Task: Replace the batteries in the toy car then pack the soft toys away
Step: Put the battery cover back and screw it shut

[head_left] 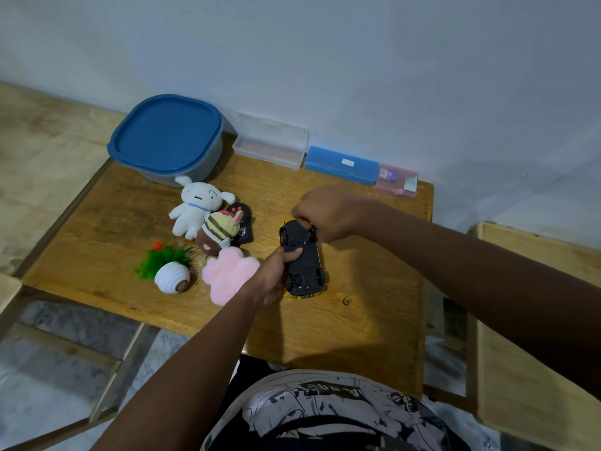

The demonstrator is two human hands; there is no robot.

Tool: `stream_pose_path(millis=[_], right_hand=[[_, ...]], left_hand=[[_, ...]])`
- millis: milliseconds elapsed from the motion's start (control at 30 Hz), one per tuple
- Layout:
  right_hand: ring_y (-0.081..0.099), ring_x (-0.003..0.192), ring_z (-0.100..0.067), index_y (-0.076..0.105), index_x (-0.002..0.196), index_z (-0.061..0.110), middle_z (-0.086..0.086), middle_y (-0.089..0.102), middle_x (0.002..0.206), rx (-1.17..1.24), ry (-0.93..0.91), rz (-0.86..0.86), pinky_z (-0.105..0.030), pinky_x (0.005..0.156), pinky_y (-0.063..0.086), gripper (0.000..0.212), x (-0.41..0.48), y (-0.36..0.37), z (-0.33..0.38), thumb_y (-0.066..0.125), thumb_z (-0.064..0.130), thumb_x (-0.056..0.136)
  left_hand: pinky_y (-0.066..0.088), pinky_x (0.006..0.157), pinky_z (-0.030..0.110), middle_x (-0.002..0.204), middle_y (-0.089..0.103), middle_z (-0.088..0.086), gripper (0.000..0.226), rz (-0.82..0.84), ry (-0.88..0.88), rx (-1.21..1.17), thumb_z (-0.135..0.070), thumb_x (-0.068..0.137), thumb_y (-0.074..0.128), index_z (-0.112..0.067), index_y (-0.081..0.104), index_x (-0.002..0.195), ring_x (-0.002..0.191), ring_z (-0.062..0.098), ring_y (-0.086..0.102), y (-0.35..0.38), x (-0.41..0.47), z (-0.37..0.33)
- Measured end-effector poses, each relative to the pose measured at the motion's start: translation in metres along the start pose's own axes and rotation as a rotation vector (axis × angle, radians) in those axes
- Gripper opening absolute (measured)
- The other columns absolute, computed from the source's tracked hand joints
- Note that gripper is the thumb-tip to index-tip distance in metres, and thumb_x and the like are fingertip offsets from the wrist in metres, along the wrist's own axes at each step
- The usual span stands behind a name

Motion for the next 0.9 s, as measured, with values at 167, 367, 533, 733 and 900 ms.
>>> stream_pose_path(millis=[167,367,533,733,900], right_hand=[[0.05,0.073,-0.023,0.048,0.083,0.018,-0.001,0.046,0.077,-0.194,0.012,-0.072,-0.03,0.059,0.036,0.026,-0.003,-0.009,0.001,0.061,0.038,0.094],[0.055,0.072,-0.026,0.063,0.094,0.011,-0.01,0.068,0.094,-0.166,0.041,-0.045,-0.032,0.058,0.039,0.036,-0.001,0.001,0.001,0.047,0.043,0.101],[0.049,0.07,-0.022,0.064,0.102,0.01,-0.007,0.061,0.087,-0.155,0.079,-0.044,-0.031,0.059,0.039,0.036,-0.006,0.001,0.004,0.043,0.039,0.103],[0.052,0.076,-0.02,0.057,0.109,0.018,-0.005,0.057,0.101,-0.118,0.02,-0.019,-0.032,0.059,0.045,0.028,-0.004,0.003,0.005,0.066,0.032,0.086],[0.065,0.084,-0.026,0.063,0.097,0.015,-0.007,0.066,0.097,-0.216,0.002,-0.068,-0.032,0.06,0.045,0.012,-0.003,-0.008,0.004,0.066,0.023,0.089]], left_hand=[[0.058,0.082,0.041,0.131,0.065,0.016,0.04,-0.016,-0.009,-0.01,-0.022,0.101,0.054,-0.015,0.048,0.14,0.111,0.032,0.067,-0.001,0.001,0.001],[0.058,0.078,0.038,0.127,0.067,0.014,0.038,-0.013,-0.015,-0.011,-0.022,0.101,0.054,-0.014,0.049,0.138,0.108,0.029,0.068,0.0,0.001,-0.001],[0.058,0.078,0.038,0.126,0.066,0.015,0.041,-0.012,-0.007,0.004,-0.022,0.101,0.054,-0.012,0.049,0.14,0.107,0.03,0.068,0.001,-0.001,-0.003],[0.059,0.074,0.035,0.125,0.066,0.015,0.041,0.005,0.011,0.012,-0.022,0.102,0.052,-0.01,0.048,0.141,0.103,0.028,0.068,0.002,-0.002,-0.002],[0.058,0.08,0.038,0.131,0.064,0.016,0.039,0.006,0.011,0.003,-0.021,0.102,0.052,-0.014,0.048,0.14,0.109,0.03,0.067,0.002,-0.002,-0.002]])
Point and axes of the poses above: each hand's wrist, its own x-axis towards the middle knuckle, its own y-axis out of the palm, z = x × y, the point moved 7 cm from there along x, towards the middle knuckle
